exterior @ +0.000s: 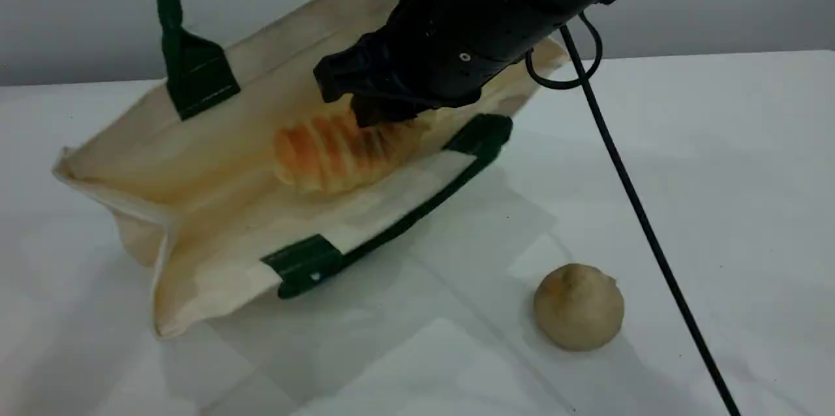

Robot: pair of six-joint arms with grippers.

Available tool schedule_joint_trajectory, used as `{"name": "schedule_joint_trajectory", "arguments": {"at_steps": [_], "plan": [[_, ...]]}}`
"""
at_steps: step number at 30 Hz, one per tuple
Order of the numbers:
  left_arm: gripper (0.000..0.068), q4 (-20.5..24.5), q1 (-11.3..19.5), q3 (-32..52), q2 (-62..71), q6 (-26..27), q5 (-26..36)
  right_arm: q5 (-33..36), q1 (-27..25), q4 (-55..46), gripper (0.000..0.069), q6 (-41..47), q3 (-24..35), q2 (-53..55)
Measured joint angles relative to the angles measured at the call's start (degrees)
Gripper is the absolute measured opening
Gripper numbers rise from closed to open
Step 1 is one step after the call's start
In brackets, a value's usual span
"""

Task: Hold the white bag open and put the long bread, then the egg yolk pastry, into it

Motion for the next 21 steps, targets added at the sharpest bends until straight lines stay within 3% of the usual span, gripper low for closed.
{"name": "schedule_joint_trajectory", "arguments": {"at_steps": [3,7,16,21], "plan": [[0.0092,0.00,0.00,0.00,0.00,0.00,0.00,0.57,0.00,2.46,0.0461,0.00,0.05,0.00],[0.0092,0.00,0.00,0.00,0.00,0.00,0.00,1.76,0.00,2.56,0.0598,-0.18,0.05,-0.75],[0.0092,0.06,0.00,0.00,0.00,-0.19,0.00,7.82,-0.11,1.11,0.0590,-4.89,0.05,-8.44],[0.0092,0.10,0.00,0.00,0.00,-0.81,0.00,14.00,-1.28,-3.89,0.0589,-2.45,0.05,-12.40]]}}
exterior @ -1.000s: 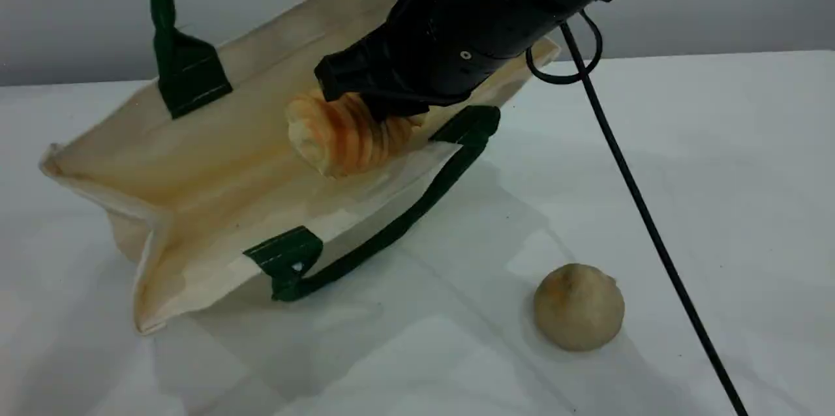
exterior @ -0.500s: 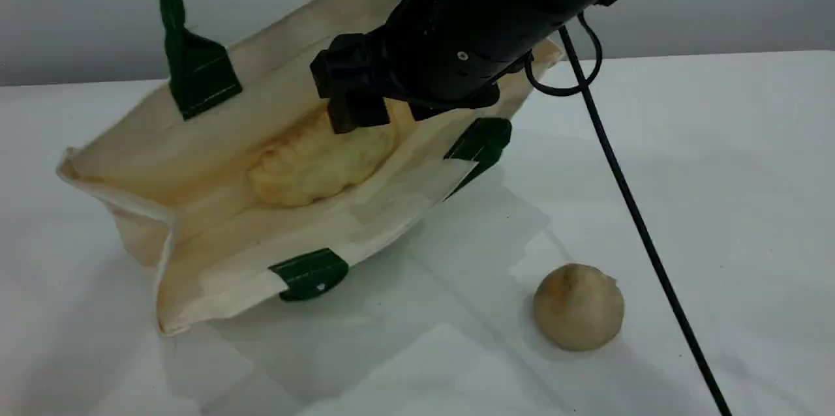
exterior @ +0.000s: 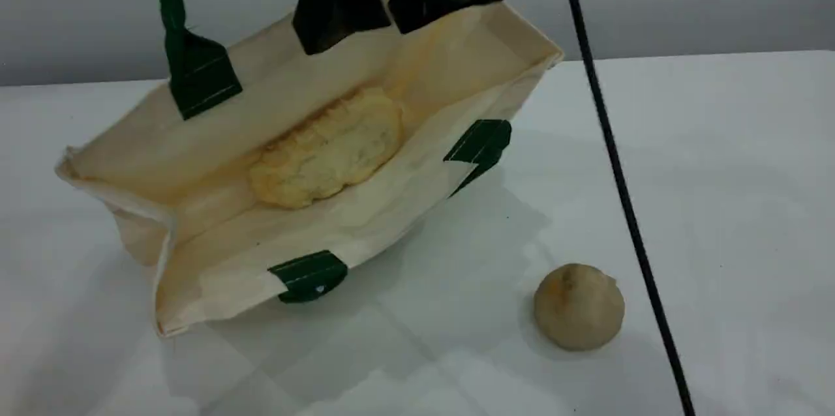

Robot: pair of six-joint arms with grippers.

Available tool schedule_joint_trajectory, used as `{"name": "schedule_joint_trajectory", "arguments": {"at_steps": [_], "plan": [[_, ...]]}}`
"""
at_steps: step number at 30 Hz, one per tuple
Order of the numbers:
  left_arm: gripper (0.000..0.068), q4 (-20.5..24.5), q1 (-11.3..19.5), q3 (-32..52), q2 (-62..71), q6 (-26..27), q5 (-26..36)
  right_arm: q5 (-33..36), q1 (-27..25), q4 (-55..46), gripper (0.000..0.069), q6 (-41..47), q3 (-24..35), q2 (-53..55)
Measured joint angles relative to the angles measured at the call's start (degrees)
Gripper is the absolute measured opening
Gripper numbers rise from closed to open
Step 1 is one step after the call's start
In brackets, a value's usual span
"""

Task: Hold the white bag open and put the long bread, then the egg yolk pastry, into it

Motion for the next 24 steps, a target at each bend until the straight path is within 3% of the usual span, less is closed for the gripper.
{"name": "schedule_joint_trajectory", "arguments": {"at_steps": [14,24], "plan": [[0.0092,0.17,0.00,0.00,0.00,-0.16,0.00,17.60,-12.40,-24.12,0.0589,24.61,0.00,-1.09],[0.0092,0.17,0.00,0.00,0.00,-0.12,0.00,31.31,-13.27,-41.47,0.0589,39.00,0.00,-1.09]]}}
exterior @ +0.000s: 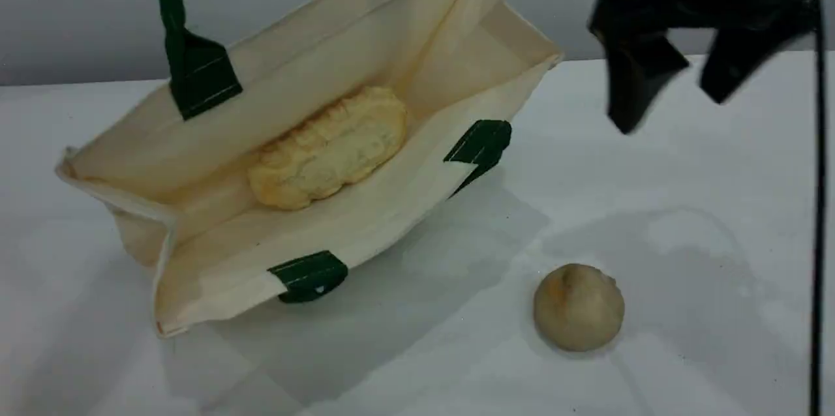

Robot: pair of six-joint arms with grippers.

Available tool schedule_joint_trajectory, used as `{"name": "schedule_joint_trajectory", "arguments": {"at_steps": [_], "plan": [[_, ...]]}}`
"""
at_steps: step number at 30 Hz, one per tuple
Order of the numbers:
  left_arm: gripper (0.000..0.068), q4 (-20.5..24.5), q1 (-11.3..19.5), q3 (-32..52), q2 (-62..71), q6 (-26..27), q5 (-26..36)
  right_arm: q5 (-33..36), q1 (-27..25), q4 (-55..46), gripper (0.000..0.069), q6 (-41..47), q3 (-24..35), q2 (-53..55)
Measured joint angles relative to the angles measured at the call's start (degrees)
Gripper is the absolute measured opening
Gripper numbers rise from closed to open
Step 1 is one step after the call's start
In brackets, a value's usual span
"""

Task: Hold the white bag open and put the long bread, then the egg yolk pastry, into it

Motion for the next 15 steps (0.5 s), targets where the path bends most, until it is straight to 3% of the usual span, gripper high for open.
{"name": "schedule_joint_trajectory", "arguments": {"at_steps": [15], "plan": [[0.0092,0.00,0.00,0.00,0.00,0.00,0.00,0.30,0.18,4.45,0.0589,-0.75,0.20,4.48]]}}
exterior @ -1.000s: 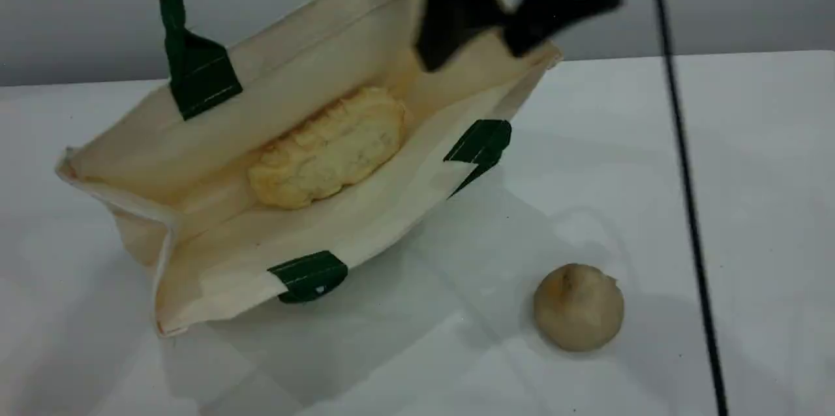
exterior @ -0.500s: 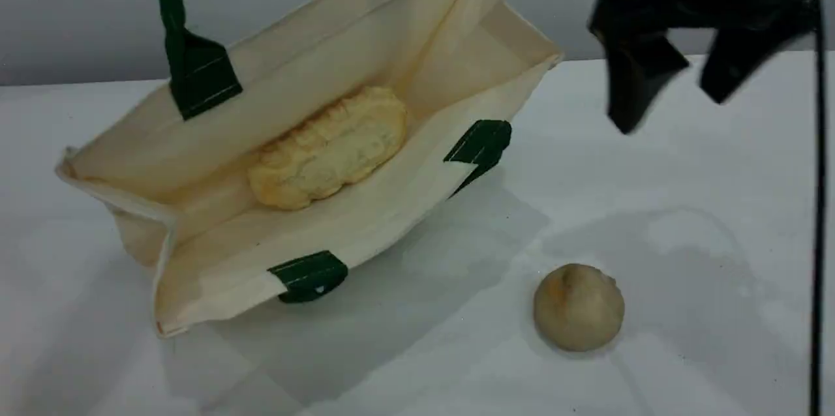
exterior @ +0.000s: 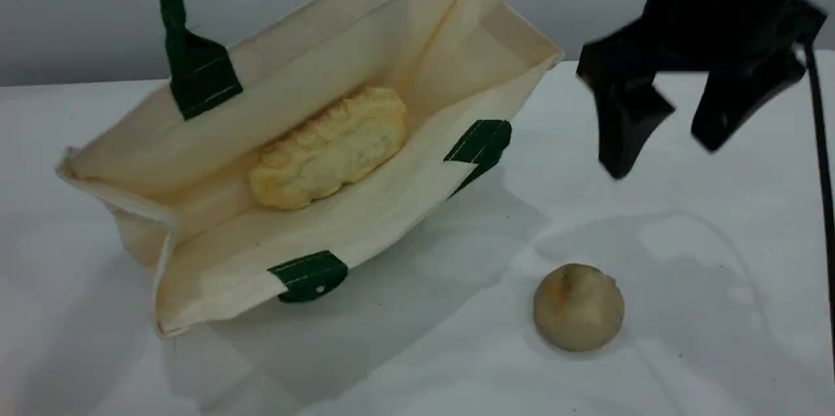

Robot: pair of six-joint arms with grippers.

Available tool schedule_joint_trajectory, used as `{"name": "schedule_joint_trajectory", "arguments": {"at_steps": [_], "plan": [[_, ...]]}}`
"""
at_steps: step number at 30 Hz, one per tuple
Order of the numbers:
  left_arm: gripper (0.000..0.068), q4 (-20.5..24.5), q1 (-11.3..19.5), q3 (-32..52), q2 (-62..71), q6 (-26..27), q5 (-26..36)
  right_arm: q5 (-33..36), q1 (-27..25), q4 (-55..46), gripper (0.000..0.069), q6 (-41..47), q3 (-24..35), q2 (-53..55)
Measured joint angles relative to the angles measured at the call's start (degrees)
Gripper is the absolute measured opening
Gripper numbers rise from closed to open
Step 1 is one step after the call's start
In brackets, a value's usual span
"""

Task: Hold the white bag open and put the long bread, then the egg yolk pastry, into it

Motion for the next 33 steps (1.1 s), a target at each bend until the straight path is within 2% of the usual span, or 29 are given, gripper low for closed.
{"name": "schedule_joint_trajectory", "arguments": {"at_steps": [10,21,33], "plan": [[0.0092,-0.05,0.00,0.00,0.00,0.00,0.00,-2.61,0.05,7.38,0.0589,-5.08,0.00,5.31],[0.0092,-0.05,0.00,0.00,0.00,0.00,0.00,-5.53,0.05,12.05,0.0589,-9.41,0.28,5.93],[0.0092,-0.05,0.00,0.00,0.00,0.00,0.00,-18.28,0.05,16.89,0.0589,-14.02,11.11,5.93]]}}
